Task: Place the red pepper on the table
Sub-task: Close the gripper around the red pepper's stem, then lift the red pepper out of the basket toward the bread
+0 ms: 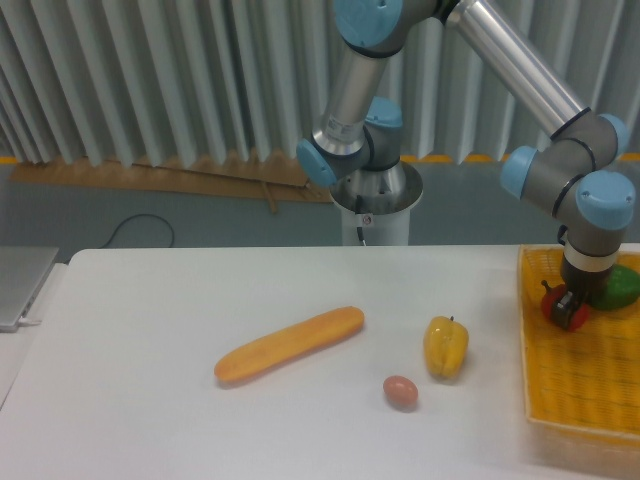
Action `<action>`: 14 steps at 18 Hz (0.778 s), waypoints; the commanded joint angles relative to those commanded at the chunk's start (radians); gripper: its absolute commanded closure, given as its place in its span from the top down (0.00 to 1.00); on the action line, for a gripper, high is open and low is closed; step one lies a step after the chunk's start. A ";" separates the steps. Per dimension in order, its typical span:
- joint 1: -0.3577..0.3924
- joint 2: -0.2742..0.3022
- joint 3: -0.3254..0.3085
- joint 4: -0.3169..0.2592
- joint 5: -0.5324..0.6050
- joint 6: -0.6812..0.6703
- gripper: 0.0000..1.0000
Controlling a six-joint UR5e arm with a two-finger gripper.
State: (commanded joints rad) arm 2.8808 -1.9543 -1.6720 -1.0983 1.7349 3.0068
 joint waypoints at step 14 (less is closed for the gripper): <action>-0.026 0.083 0.018 -0.080 0.003 -0.187 0.42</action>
State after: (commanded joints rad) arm 2.8548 -1.8715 -1.6536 -1.1780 1.7380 2.8197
